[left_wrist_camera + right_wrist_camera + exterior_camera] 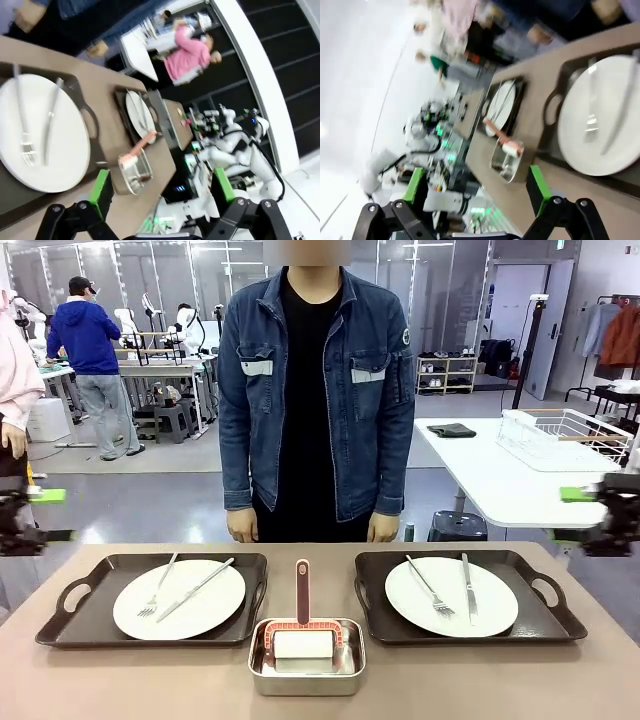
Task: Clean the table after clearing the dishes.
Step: When the left (or right) Handle tray is removed, use the left hand (or right hand) to clean the left (or right) side of the table with the Lint Roller.
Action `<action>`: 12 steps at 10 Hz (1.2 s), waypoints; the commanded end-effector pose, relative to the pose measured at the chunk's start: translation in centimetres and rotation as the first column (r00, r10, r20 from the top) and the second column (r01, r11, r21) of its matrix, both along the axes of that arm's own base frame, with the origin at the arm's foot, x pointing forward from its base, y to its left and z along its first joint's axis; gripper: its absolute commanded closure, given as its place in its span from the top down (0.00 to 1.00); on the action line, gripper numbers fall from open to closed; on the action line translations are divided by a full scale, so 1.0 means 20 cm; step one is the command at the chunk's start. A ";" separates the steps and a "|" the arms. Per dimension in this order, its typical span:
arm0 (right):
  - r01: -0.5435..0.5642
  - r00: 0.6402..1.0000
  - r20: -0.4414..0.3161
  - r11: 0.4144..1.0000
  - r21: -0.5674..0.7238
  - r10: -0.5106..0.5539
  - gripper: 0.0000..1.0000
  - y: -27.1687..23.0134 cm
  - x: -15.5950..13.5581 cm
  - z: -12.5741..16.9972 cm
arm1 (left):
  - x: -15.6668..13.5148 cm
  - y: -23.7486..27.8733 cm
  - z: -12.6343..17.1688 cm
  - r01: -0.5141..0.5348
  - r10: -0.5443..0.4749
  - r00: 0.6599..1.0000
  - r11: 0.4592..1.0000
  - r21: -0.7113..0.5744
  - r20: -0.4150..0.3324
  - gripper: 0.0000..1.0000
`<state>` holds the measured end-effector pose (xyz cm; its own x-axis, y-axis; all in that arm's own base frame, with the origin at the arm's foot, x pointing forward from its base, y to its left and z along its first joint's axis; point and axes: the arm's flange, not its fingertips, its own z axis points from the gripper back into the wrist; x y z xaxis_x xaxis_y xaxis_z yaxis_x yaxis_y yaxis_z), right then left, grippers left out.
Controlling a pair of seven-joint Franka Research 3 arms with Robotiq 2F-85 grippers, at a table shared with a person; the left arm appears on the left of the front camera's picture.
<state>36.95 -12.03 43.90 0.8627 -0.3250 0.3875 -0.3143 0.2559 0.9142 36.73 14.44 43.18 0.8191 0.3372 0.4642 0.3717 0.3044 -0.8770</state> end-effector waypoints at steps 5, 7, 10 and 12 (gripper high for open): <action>0.358 0.932 0.035 0.932 0.060 -0.361 1.00 -0.44 -0.40 0.11 | -0.46 0.46 0.16 -0.403 0.409 0.913 0.901 0.157 -0.001 1.00; 0.321 0.945 0.053 0.946 0.041 -0.323 1.00 -0.49 -0.39 0.07 | -0.41 0.51 0.14 -0.332 0.331 0.943 0.934 0.129 0.036 1.00; 0.321 0.945 0.053 0.946 0.041 -0.323 1.00 -0.49 -0.39 0.07 | -0.41 0.51 0.14 -0.332 0.331 0.943 0.934 0.129 0.036 1.00; 0.321 0.945 0.053 0.946 0.041 -0.323 1.00 -0.49 -0.39 0.07 | -0.41 0.51 0.14 -0.332 0.331 0.943 0.934 0.129 0.036 1.00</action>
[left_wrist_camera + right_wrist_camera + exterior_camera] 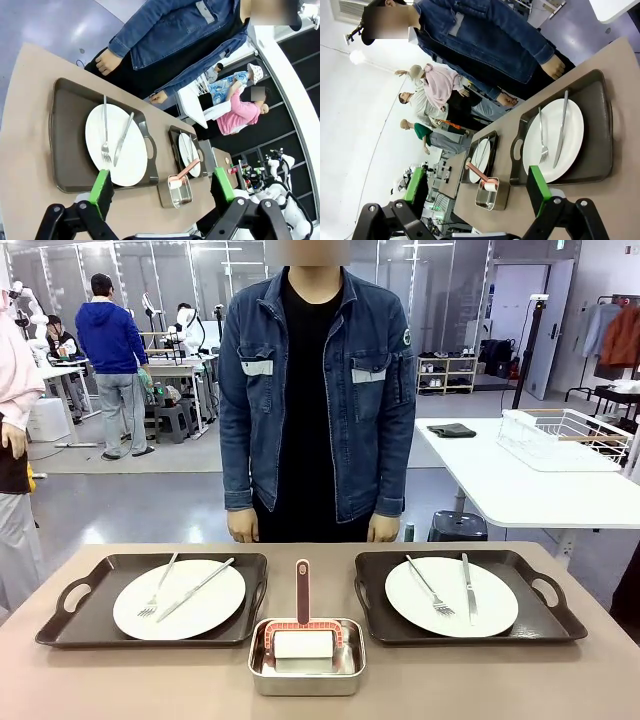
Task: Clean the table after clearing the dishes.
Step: When the left (or right) Handle tray is removed, use the left hand (or right hand) to clean the left (or right) side of the table with the Lint Roller.
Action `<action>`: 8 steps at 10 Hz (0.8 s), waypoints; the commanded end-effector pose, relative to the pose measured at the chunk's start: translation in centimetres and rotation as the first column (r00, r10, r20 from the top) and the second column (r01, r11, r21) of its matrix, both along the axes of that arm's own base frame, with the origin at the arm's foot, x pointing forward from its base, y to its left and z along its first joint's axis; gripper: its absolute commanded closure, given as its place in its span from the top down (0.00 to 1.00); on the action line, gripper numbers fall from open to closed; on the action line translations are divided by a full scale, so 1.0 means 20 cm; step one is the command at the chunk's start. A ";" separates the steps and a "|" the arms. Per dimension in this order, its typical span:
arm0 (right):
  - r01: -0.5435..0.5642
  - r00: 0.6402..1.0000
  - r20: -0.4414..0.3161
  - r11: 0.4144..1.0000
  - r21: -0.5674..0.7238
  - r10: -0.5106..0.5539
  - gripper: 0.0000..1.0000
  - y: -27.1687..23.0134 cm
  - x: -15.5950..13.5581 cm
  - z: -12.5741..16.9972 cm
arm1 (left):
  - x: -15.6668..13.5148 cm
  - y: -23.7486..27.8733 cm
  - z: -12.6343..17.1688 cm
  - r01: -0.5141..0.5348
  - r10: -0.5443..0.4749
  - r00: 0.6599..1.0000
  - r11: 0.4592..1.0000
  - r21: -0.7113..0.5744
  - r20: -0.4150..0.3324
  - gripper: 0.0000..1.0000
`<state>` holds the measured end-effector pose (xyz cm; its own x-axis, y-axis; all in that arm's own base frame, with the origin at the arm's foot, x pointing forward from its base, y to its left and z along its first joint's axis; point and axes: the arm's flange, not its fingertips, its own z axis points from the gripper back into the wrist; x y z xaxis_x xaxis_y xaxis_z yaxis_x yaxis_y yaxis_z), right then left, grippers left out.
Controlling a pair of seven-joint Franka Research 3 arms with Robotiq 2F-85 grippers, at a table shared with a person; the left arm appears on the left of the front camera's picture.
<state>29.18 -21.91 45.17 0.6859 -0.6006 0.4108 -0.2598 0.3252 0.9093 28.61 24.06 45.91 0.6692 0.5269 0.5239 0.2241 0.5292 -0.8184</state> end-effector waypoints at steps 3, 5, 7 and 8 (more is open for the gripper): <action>-0.009 1.000 0.011 1.000 -0.001 0.009 1.00 0.01 0.00 0.01 | 0.00 0.02 0.01 0.008 -0.008 1.000 1.000 -0.003 0.017 1.00; -0.009 1.000 0.011 1.000 -0.001 0.009 1.00 0.01 0.00 0.01 | 0.00 0.02 0.01 0.008 -0.008 1.000 1.000 -0.003 0.017 1.00; -0.009 1.000 0.011 1.000 -0.001 0.009 1.00 0.01 0.00 0.01 | 0.00 0.02 0.01 0.008 -0.008 1.000 1.000 -0.003 0.017 1.00; -0.009 1.000 0.011 1.000 -0.001 0.009 1.00 0.01 0.00 0.01 | 0.00 0.02 0.01 0.008 -0.008 1.000 1.000 -0.003 0.017 1.00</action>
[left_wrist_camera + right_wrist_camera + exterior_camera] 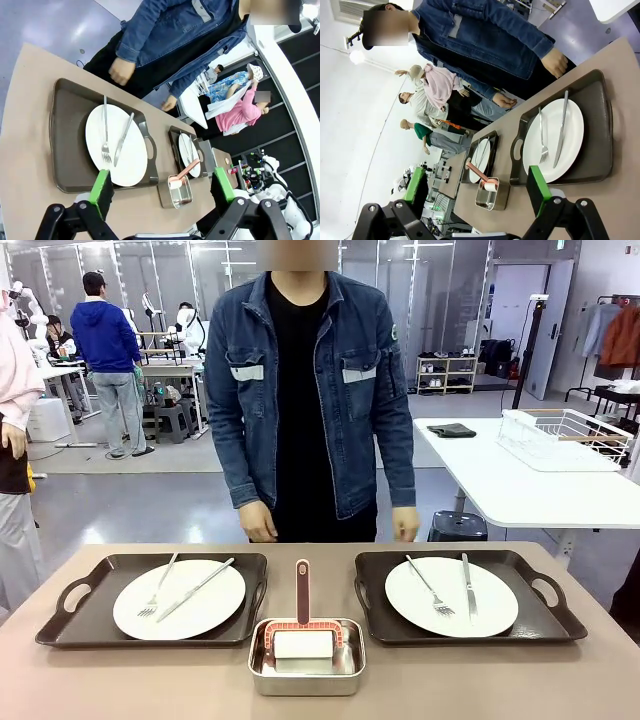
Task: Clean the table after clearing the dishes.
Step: When the left (or right) Handle tray is removed, use the left hand (or right hand) to clean the left (or right) side of the table with the Lint Roller.
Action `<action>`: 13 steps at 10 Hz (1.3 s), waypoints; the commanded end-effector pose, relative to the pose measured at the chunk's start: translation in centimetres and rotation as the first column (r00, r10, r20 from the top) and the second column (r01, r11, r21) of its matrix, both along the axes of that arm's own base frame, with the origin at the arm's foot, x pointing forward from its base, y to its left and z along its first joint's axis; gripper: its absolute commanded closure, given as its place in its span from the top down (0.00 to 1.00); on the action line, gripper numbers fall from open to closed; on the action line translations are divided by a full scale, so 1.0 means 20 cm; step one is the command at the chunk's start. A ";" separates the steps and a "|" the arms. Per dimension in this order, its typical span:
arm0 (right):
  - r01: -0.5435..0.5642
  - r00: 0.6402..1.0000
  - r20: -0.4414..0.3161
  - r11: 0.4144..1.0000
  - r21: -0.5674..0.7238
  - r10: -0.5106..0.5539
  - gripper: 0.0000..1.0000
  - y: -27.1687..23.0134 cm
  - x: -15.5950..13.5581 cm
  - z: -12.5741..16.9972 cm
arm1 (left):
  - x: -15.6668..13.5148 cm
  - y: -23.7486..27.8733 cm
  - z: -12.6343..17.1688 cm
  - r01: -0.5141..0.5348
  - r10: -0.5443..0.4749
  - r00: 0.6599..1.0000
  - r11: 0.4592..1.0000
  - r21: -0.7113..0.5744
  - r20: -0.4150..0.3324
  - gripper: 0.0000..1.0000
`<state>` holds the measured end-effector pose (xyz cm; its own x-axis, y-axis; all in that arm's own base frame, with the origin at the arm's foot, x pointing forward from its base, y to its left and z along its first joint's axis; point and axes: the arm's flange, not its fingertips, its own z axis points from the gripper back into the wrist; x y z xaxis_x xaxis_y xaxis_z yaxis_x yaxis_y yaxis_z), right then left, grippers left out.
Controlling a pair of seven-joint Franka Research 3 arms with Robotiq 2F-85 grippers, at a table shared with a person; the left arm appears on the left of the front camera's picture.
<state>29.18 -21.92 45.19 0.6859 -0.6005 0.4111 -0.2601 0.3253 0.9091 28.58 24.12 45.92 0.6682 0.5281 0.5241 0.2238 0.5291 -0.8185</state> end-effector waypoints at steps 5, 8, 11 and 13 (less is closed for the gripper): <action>-0.009 1.000 0.011 1.000 -0.001 0.009 1.00 0.01 0.00 0.01 | 0.00 0.02 0.01 0.009 -0.009 1.000 1.000 -0.003 0.016 1.00; -0.009 1.000 0.011 1.000 -0.001 0.009 1.00 0.01 0.00 0.01 | 0.00 0.02 0.01 0.009 -0.009 1.000 1.000 -0.003 0.016 1.00; -0.009 1.000 0.011 1.000 -0.001 0.009 1.00 0.01 0.00 0.01 | 0.00 0.02 0.01 0.009 -0.009 1.000 1.000 -0.003 0.016 1.00; -0.009 1.000 0.011 1.000 -0.001 0.009 1.00 0.01 0.00 0.01 | 0.00 0.02 0.01 0.009 -0.009 1.000 1.000 -0.003 0.016 1.00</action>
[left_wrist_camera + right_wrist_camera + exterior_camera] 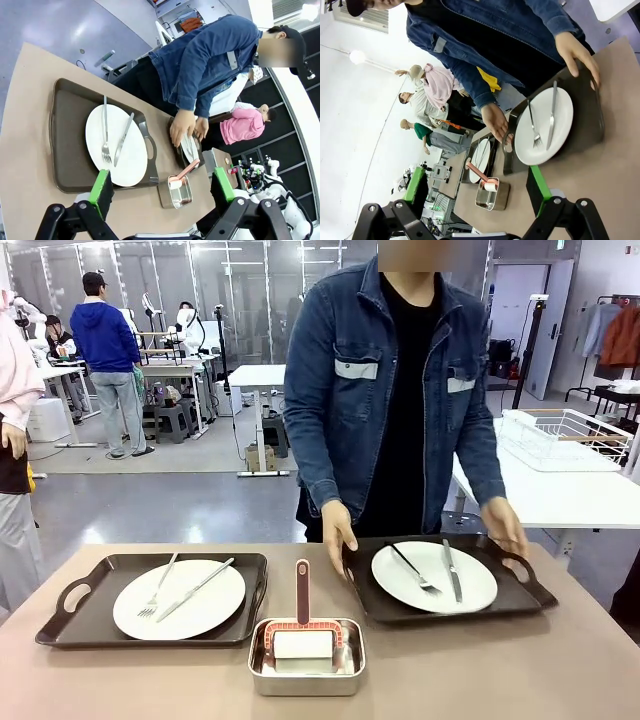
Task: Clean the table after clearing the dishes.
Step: When the left (or right) Handle tray is removed, use the left hand (or right hand) to clean the left (or right) side of the table with the Lint Roller.
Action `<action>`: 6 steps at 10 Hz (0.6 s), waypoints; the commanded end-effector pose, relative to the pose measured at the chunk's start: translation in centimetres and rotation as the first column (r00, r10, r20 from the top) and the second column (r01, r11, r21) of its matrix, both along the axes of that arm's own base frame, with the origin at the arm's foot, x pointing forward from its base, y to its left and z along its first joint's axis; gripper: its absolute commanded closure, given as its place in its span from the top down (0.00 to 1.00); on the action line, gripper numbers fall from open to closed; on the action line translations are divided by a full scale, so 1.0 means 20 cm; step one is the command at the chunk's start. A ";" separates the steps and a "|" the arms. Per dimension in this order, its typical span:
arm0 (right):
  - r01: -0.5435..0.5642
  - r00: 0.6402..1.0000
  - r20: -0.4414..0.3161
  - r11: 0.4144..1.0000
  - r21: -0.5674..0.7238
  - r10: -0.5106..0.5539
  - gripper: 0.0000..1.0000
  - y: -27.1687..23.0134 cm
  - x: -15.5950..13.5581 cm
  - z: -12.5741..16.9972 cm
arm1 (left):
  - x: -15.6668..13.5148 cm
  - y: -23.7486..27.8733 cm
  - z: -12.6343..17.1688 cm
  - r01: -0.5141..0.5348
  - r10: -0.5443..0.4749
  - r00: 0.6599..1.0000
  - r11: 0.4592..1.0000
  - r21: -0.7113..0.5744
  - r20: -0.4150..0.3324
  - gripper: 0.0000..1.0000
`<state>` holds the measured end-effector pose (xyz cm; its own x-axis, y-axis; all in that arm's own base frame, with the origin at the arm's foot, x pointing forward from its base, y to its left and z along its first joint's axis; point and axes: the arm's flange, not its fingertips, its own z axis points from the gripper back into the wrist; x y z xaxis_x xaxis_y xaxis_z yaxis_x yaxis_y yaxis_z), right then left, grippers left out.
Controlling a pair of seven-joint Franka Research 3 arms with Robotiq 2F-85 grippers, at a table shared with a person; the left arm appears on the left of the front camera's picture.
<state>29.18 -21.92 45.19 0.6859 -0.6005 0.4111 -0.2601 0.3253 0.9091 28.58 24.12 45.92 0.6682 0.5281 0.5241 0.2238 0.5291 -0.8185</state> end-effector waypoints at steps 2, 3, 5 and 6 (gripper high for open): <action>-0.009 1.000 0.011 1.000 -0.001 0.009 1.00 0.01 0.00 0.01 | 0.00 0.02 0.01 0.009 -0.009 1.000 1.000 -0.003 0.016 1.00; -0.009 1.000 0.011 1.000 -0.001 0.009 1.00 0.01 0.00 0.01 | 0.00 0.02 0.01 0.009 -0.009 1.000 1.000 -0.003 0.016 1.00; -0.009 1.000 0.011 1.000 -0.001 0.009 1.00 0.01 0.00 0.01 | 0.00 0.02 0.01 0.009 -0.009 1.000 1.000 -0.003 0.016 1.00; -0.009 1.000 0.011 1.000 -0.001 0.009 1.00 0.01 0.00 0.01 | 0.00 0.02 0.01 0.009 -0.009 1.000 1.000 -0.003 0.016 1.00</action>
